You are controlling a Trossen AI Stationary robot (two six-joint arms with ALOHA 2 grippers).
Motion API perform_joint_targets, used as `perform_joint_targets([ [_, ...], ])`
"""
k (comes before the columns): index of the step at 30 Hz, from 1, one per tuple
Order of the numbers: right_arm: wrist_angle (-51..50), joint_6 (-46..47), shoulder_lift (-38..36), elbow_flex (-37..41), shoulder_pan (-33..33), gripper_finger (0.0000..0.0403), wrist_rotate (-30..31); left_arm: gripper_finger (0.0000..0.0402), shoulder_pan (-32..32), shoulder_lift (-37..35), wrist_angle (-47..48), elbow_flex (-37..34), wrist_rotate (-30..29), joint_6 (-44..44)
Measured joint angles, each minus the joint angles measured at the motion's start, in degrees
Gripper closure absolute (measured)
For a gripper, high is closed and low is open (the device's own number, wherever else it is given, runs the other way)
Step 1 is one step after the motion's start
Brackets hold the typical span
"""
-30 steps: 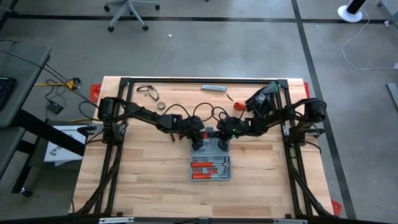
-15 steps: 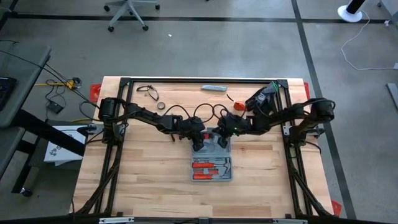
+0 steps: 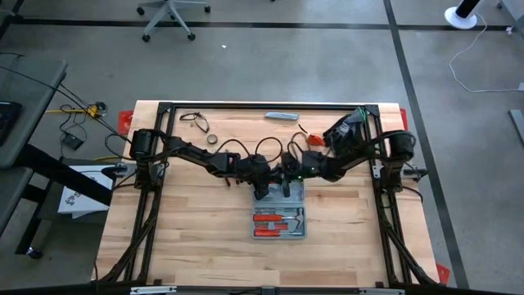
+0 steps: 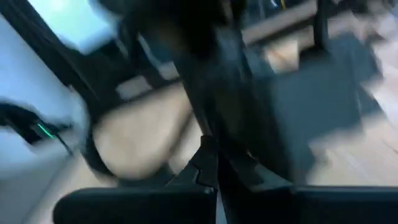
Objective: Prefit tool cases
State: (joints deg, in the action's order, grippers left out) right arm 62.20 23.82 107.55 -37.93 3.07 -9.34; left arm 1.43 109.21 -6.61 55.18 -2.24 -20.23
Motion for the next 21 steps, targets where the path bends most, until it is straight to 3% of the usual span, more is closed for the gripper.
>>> perform_joint_targets([
  [5, 16.1, 9.2, 7.7, 0.0, 0.5, 0.0403, -5.4, 0.0401, -1.9, -0.2, -1.5, -0.1, -3.7, 2.0],
  [10, 19.6, 12.5, 12.0, 0.0, -0.4, 0.0403, -4.8, 0.0401, -3.5, -0.4, -1.1, -0.2, -7.1, 3.1],
  [21, 24.2, 13.5, 12.0, -0.1, -1.9, 0.0403, -7.4, 0.0401, -7.3, -5.5, -1.2, -1.0, -12.3, 4.5],
])
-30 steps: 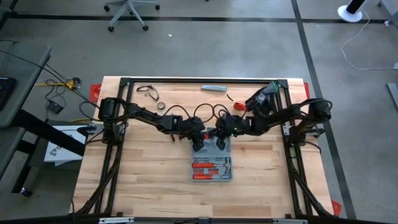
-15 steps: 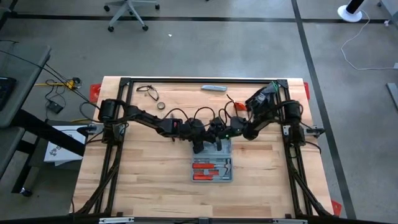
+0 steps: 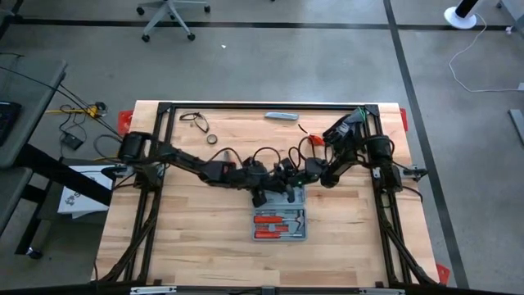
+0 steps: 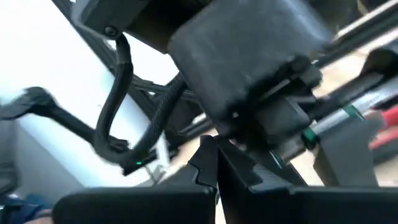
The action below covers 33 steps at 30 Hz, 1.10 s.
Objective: Prefit tool cases
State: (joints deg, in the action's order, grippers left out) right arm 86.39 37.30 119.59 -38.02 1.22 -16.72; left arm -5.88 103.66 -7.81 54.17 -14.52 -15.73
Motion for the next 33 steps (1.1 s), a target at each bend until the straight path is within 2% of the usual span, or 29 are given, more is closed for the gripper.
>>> perform_joint_targets([
  [4, -2.3, 0.6, 0.0, -0.1, -0.8, 0.0403, -0.9, 0.0401, -1.6, -5.1, -0.2, -3.2, -1.0, -0.2],
  [8, -6.3, 0.1, 0.4, 0.3, -1.4, 0.0403, 1.2, 0.0401, -4.5, -12.6, -3.5, -8.3, -2.7, -1.4],
  [13, -7.0, 0.0, 0.3, 0.2, -1.6, 0.0403, 2.2, 0.0401, -9.0, -23.3, -10.2, -17.5, -6.9, -2.2],
  [16, -5.9, 0.0, 0.2, -1.3, -1.6, 0.0403, 2.1, 0.0401, -10.6, -29.0, -9.9, -21.9, -9.0, -4.6],
  [19, -10.3, -0.7, 0.2, -3.9, -1.9, 0.0403, 1.7, 0.0401, -11.4, -32.7, -9.8, -25.3, -13.5, -8.3],
  [25, -23.1, -4.5, 0.2, -9.6, -3.0, 0.0403, 1.6, 0.0401, -11.6, -34.5, -9.6, -28.2, -14.7, -11.2],
  [30, -21.5, -4.3, 0.1, -10.3, -3.2, 0.0403, 1.5, 0.0401, -11.6, -34.3, -9.4, -28.2, -14.5, -11.2],
  [33, -25.3, -4.1, 0.1, -10.3, -3.2, 0.0403, 2.9, 0.0401, -11.6, -34.3, -9.3, -28.1, -14.6, -11.1],
])
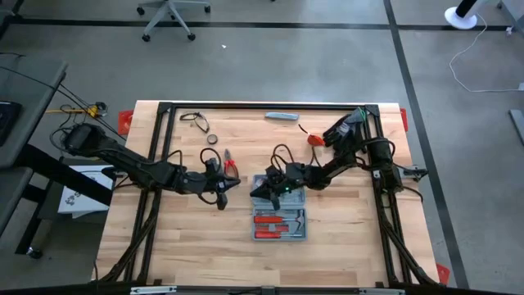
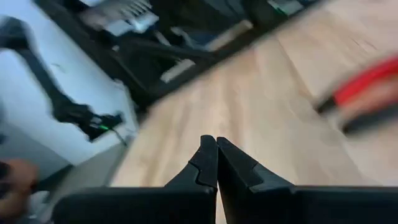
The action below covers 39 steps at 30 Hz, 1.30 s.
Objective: Prefit tool cases
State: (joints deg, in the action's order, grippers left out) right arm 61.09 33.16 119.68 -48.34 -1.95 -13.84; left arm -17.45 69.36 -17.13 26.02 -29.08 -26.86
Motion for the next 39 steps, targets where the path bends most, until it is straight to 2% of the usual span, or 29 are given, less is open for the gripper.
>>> perform_joint_targets([
  [4, -5.1, 1.4, -0.1, 0.0, 0.3, 0.0403, 0.9, 0.0401, 0.0, 0.0, 0.2, 0.0, 0.0, 0.0],
  [9, 4.2, 1.4, -0.3, 0.0, 0.4, 0.0403, -0.9, 0.0401, 0.0, 0.0, 0.2, 0.0, 0.0, 0.0],
  [13, -1.9, 1.0, 0.8, 0.1, 0.4, 0.0403, 0.2, 0.0401, 0.0, 0.0, 0.2, 0.0, 0.0, 0.0],
  [16, 0.9, 3.1, 1.1, 0.1, 1.0, 0.0403, -2.7, 0.0401, 0.1, 0.0, 0.0, 0.0, -0.1, 0.0],
  [20, 6.6, 2.6, 0.6, 0.0, 0.6, 0.0403, -2.8, 0.0401, 0.1, 0.0, 0.1, 0.0, -0.2, 0.0],
  [25, 0.8, 3.0, 1.8, 0.1, 0.7, 0.0403, -2.3, 0.0401, 0.1, 0.0, 0.2, 0.0, -0.2, 0.0],
  [30, 9.0, 4.2, 1.8, 0.1, 1.1, 0.0403, -3.6, 0.0401, 0.1, 0.0, 0.1, 0.0, -0.3, 0.0],
  [34, 2.9, 2.7, 2.6, 0.1, 1.1, 0.0403, -1.0, 0.0401, 0.2, 0.0, 0.2, 0.0, -0.5, 0.0],
  [39, 7.6, 5.4, 3.1, 0.2, 1.8, 0.0403, -4.6, 0.0401, 0.2, 0.0, 0.2, 0.0, -0.7, 0.0],
])
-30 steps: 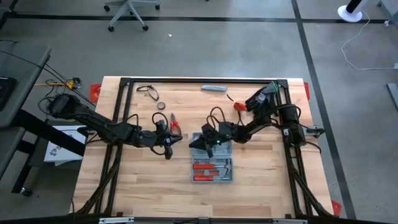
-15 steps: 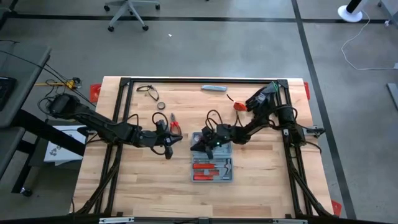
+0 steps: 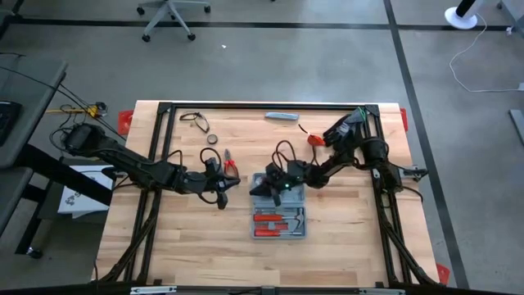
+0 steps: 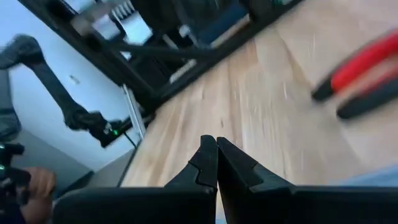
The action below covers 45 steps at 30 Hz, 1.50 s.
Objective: Prefit tool cases
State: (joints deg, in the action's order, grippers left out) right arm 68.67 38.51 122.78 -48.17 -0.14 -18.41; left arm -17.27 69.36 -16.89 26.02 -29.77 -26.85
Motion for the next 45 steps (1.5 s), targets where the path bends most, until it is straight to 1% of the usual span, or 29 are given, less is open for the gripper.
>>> perform_joint_targets([
  [4, 0.0, -3.3, -1.9, -0.3, -0.3, 0.0403, 2.1, 0.0401, 0.0, 0.0, -0.1, 0.0, 0.0, 0.0],
  [6, -5.7, -3.9, -1.3, -0.1, -0.4, 0.0403, 3.6, 0.0401, 0.0, 0.0, -0.1, 0.0, 0.0, 0.0],
  [8, -6.9, -3.7, -1.0, -0.1, -0.2, 0.0403, 3.3, 0.0401, 0.0, 0.0, 0.0, 0.0, -0.1, 0.0],
  [9, -6.1, -2.9, -1.0, 0.0, 0.1, 0.0403, 2.0, 0.0401, 0.0, 0.0, 0.0, 0.0, -0.1, 0.0],
  [11, -4.5, -2.5, -1.5, 0.3, 0.3, 0.0403, 1.5, 0.0401, 0.0, 0.0, 0.0, 0.0, -0.4, 0.0],
  [15, -1.8, -4.9, -3.8, 0.1, -0.3, 0.0403, 2.8, 0.0401, 0.0, 0.0, -0.1, 0.0, -0.5, 0.0],
  [18, -5.9, -5.0, -1.5, 0.3, -0.7, 0.0403, 5.3, 0.0401, 0.0, 0.0, -0.1, 0.0, -0.8, 0.0],
  [22, -2.5, -2.7, -0.1, 0.3, 0.2, 0.0403, 2.4, 0.0401, 0.0, 0.0, 0.2, 0.0, -1.0, 0.0],
  [26, -3.0, -5.3, -3.9, 0.4, 0.5, 0.0403, 0.7, 0.0401, 0.1, 0.2, 0.2, 0.0, -2.1, 0.0],
  [28, -6.0, -7.7, -7.0, 0.2, 0.8, 0.0403, -1.5, 0.0401, 0.6, 0.3, -0.1, 0.0, -3.8, -0.1],
  [30, -14.4, -10.9, -10.5, 0.2, 1.0, 0.0403, -2.8, 0.0401, 2.2, 1.2, -2.2, 0.0, -4.4, 0.1],
  [32, -25.8, -16.0, -14.6, 0.3, 1.2, 0.0403, -1.4, 0.0401, 4.9, 3.0, -5.6, 0.3, -1.9, 1.8],
  [34, -37.6, -20.8, -18.7, 0.3, 1.2, 0.0403, 2.8, 0.0401, 8.5, 5.8, -7.1, 2.1, 4.1, 3.8],
  [37, -52.7, -25.8, -22.9, 0.3, 1.2, 0.0403, 10.6, 0.0401, 13.3, 11.9, -5.8, 7.4, 14.0, 6.8],
  [40, -61.1, -27.9, -25.5, 0.3, 1.1, 0.0403, 16.6, 0.0401, 16.8, 19.4, -0.2, 14.4, 21.3, 10.7],
  [43, -67.7, -28.3, -26.1, 0.3, 1.1, 0.0403, 22.0, 0.0401, 19.1, 27.0, 6.6, 21.8, 25.4, 14.4],
  [45, -70.1, -28.4, -26.0, 0.4, 1.1, 0.0403, 24.1, 0.0401, 20.0, 31.4, 10.2, 25.9, 27.5, 16.6],
])
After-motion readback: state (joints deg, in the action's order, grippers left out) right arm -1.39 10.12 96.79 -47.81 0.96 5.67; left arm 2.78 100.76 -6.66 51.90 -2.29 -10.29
